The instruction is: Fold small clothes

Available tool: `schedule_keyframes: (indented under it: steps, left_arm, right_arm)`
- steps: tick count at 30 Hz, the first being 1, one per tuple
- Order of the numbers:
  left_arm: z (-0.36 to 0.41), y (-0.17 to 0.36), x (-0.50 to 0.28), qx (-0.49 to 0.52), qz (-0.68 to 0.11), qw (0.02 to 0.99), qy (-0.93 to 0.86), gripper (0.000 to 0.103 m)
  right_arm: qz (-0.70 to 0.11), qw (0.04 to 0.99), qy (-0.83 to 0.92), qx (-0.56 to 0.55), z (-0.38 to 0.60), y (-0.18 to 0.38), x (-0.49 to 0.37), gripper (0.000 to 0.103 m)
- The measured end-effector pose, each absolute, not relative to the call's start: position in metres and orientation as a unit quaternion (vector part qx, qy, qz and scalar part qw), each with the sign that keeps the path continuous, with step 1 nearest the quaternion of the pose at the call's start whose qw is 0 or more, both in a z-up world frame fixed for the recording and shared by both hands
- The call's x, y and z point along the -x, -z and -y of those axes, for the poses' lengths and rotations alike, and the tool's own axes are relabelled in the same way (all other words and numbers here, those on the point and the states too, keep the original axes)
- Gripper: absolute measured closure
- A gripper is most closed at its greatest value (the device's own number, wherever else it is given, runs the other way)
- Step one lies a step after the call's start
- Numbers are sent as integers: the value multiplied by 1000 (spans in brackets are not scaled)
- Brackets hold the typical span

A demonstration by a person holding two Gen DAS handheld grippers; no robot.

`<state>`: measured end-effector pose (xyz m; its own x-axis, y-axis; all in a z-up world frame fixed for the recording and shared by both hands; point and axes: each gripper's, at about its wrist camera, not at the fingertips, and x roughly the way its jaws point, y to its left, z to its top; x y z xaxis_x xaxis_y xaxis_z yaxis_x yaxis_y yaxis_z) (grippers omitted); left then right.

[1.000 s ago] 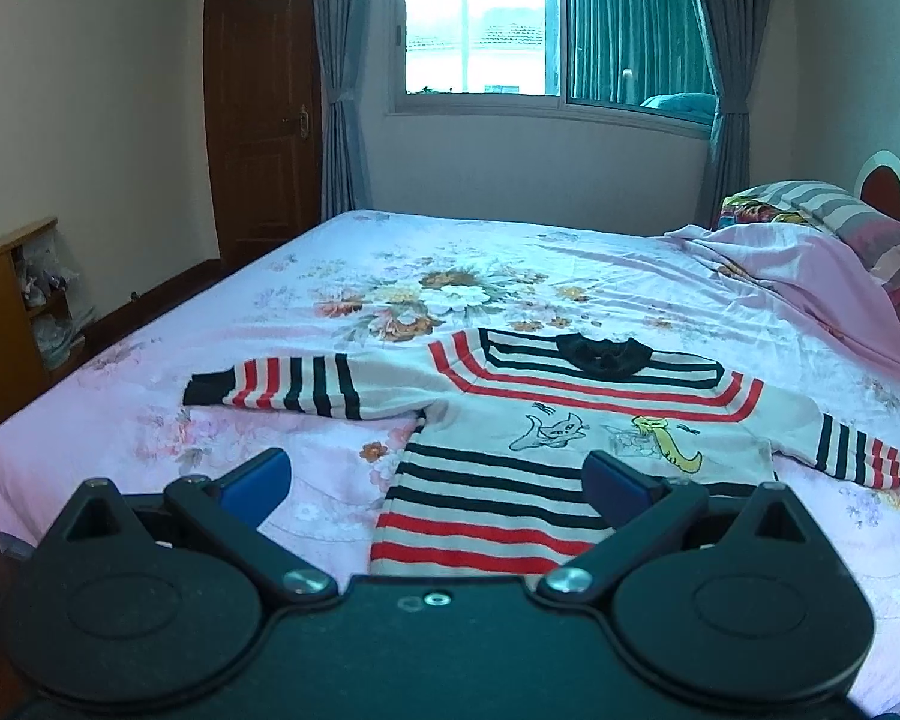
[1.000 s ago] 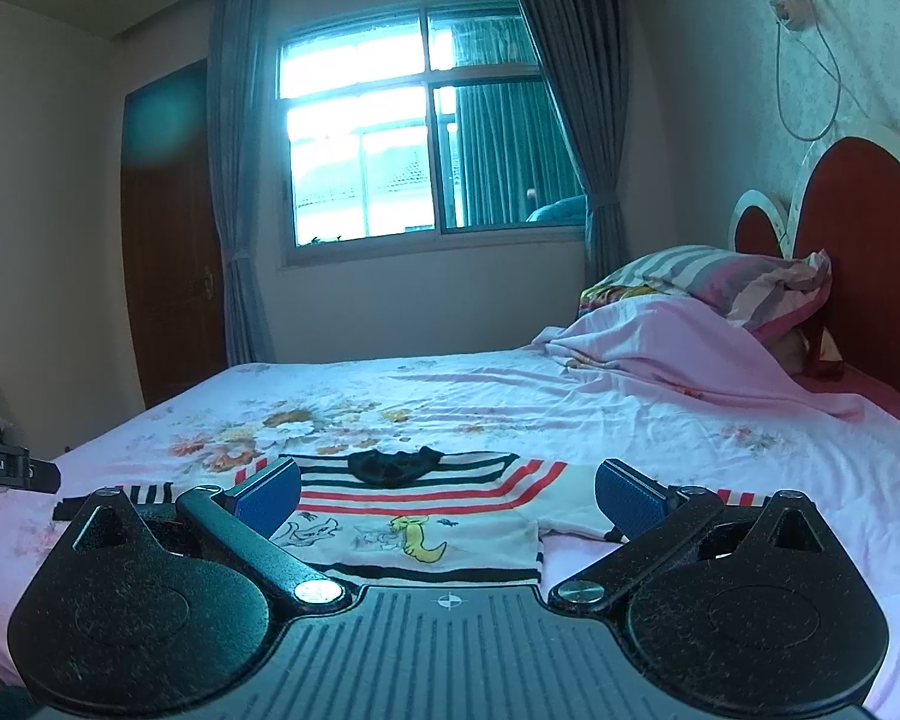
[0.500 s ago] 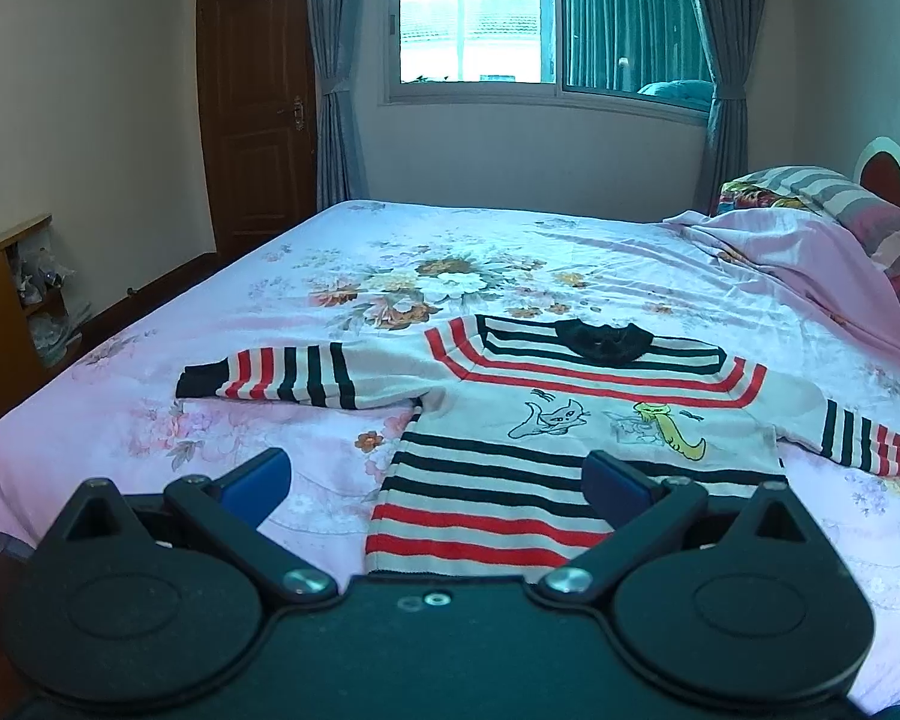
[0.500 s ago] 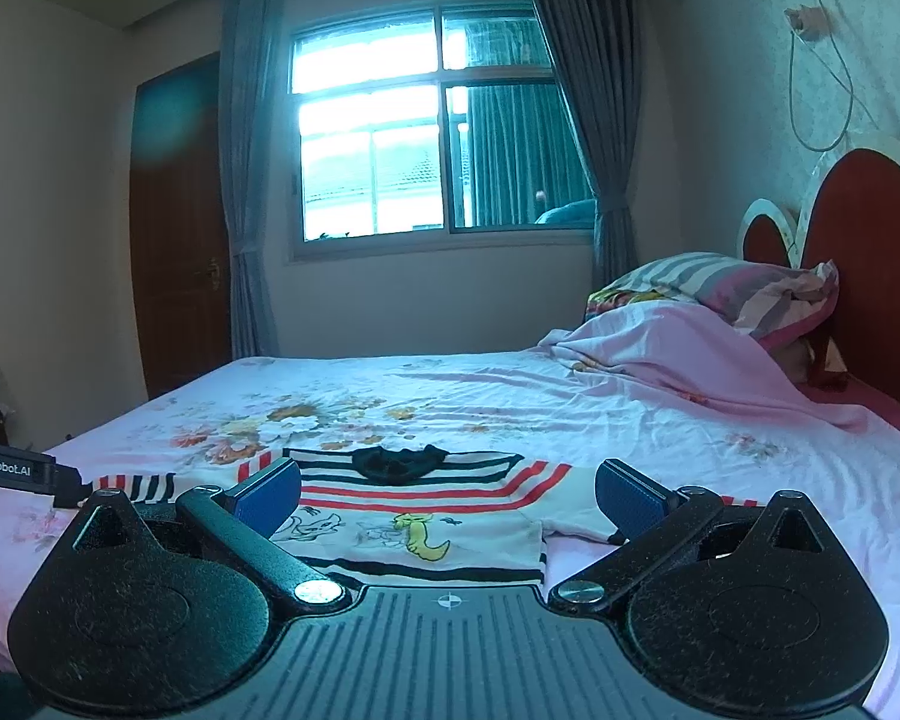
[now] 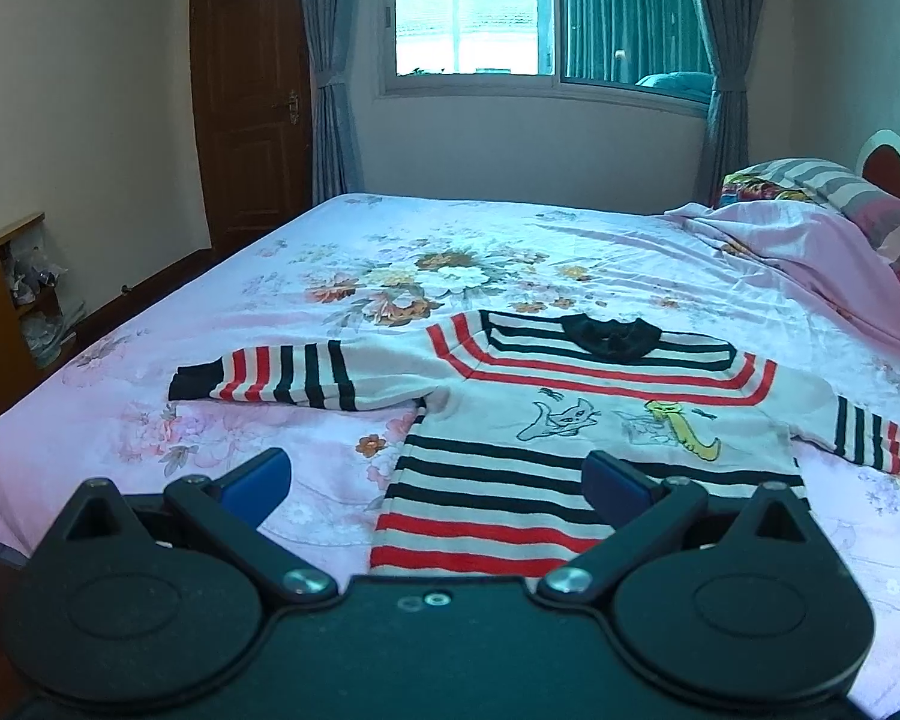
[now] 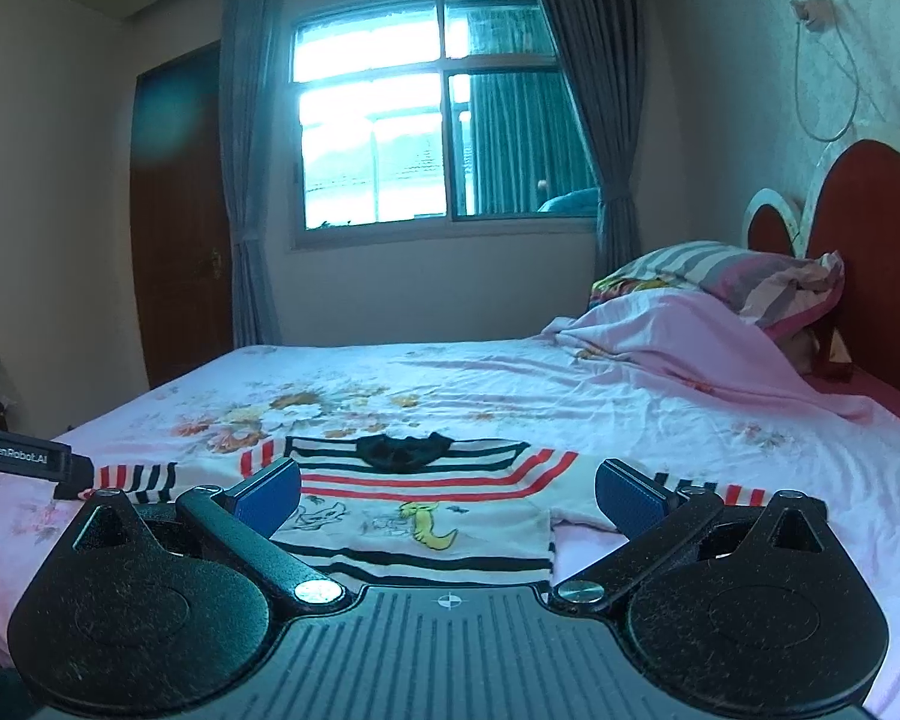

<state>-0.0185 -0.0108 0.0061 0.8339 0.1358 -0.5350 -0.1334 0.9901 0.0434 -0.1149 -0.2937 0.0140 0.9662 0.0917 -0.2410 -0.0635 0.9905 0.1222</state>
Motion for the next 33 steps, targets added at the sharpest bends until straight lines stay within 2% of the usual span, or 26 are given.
schedule_keyframes:
  steps: [11,13,19,33]
  left_arm:
    - [-41,16,-28,40,-306,947,-86,3]
    - [-55,21,-39,58,-317,942,-93,8]
    - [-101,38,-73,116,-340,926,-114,17]
    - [-182,78,-140,162,-377,893,-185,18]
  right_arm:
    - [-137,987,-81,-16,246,-4,62,0]
    - [-146,986,-85,-8,237,1,47,0]
    - [-164,980,-113,-15,212,7,9,0]
    - [-216,965,-150,9,171,36,-65,0]
